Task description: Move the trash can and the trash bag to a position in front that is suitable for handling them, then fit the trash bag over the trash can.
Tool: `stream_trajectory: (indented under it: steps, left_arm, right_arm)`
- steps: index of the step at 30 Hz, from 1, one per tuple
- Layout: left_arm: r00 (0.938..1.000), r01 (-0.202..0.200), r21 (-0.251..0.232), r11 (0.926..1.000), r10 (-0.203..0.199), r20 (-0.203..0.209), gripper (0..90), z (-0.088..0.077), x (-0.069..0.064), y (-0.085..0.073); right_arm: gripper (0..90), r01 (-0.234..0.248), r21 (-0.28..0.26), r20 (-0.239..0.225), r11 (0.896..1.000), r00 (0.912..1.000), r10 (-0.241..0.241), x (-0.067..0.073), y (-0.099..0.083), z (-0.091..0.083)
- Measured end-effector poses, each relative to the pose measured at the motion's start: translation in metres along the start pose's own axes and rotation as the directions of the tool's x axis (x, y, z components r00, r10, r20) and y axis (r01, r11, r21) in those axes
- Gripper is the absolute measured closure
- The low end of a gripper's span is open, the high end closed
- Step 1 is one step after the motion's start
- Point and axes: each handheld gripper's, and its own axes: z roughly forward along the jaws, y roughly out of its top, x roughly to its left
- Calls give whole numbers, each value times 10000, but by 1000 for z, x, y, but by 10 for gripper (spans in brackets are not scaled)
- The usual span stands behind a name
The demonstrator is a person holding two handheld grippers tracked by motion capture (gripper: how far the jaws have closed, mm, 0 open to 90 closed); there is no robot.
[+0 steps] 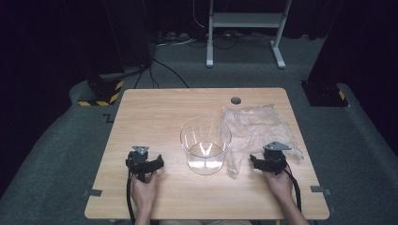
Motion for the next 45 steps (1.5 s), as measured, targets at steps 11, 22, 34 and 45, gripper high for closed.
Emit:
stream_trajectory:
  steps: [11,22,34,45]
  left_arm:
    - [10000,60,-34,10000,-60,-44,113,0,-1,0]
    - [10000,62,-34,10000,-62,-52,115,0,-1,0]
    - [10000,50,-37,10000,-50,-36,116,0,-1,0]
    - [10000,53,-37,10000,-53,-59,117,0,-1,0]
  right_arm:
    - [282,-219,59,29,9997,9998,219,0,0,0]
    - [279,-201,53,34,9998,9998,201,0,0,0]
    - [150,-781,262,609,9966,9952,764,-1,0,1]
    - [238,-833,132,631,9964,9946,823,-4,1,2]
